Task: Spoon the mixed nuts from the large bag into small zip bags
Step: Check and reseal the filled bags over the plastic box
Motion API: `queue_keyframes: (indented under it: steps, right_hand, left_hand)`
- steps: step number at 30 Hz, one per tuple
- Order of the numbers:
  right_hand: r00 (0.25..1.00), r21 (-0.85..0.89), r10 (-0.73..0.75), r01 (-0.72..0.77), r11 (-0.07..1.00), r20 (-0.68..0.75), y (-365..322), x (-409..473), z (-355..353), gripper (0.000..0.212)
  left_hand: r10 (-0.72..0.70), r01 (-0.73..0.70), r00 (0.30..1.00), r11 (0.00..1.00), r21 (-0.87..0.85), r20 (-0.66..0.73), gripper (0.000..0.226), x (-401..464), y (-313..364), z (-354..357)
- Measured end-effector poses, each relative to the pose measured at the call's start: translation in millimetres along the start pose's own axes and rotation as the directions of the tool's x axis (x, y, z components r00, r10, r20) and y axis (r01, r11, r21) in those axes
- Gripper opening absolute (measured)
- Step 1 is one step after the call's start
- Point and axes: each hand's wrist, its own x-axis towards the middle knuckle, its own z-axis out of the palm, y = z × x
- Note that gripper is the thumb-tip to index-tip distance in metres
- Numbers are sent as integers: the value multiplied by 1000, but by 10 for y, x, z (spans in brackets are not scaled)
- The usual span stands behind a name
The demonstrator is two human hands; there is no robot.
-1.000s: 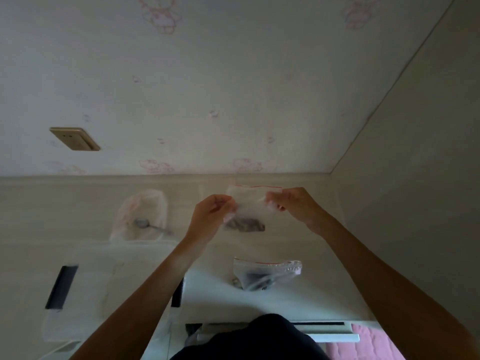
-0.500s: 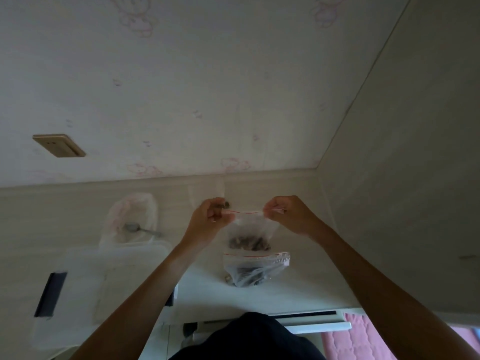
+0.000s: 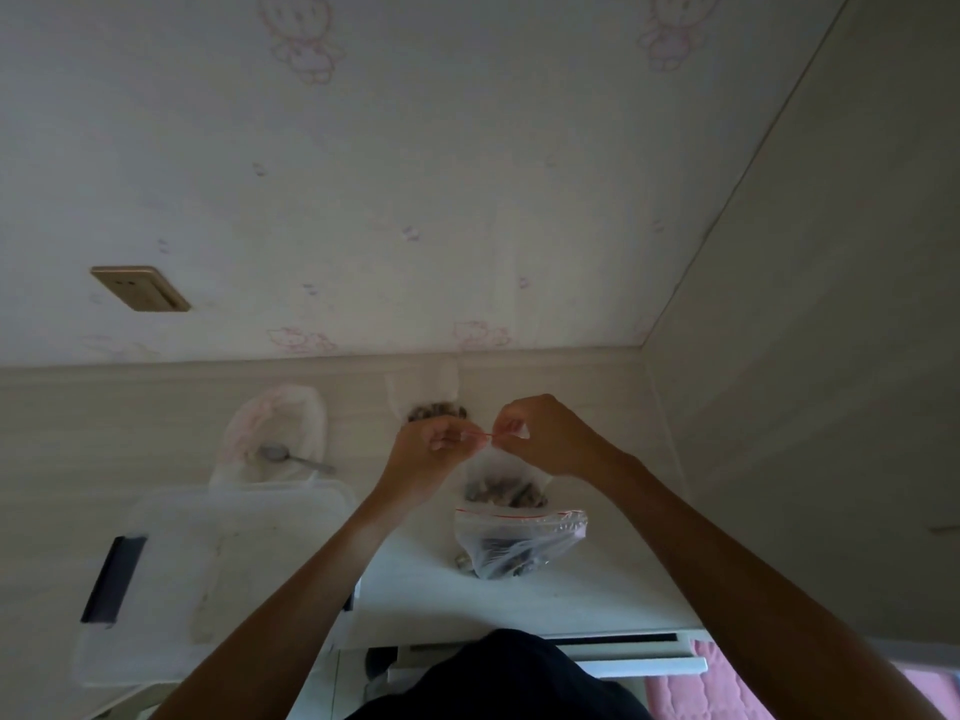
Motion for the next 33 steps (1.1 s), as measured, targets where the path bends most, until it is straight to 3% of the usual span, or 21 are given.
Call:
queue_keyframes:
  steps: [8, 15, 25, 33]
  right_hand:
    - [1000, 89, 12, -12, 996, -5, 15, 15, 39, 10]
    - [1000, 77, -21, 22, 997, -9, -67, 19, 46, 10]
    - [1000, -131, -7, 8, 991, 6, -187, 23, 47, 13]
    - [994, -294, -112, 103, 950, -15, -178, 22, 136, 18]
  left_hand:
    - [-12, 11, 1000, 995, -95, -12, 14, -39, -103, -59]
    - [32, -33, 999, 999, -11, -41, 7, -44, -102, -2]
    - [77, -74, 996, 996, 46, -52, 5, -26, -112, 17]
    - [124, -119, 992, 983, 140, -28, 12, -54, -87, -9]
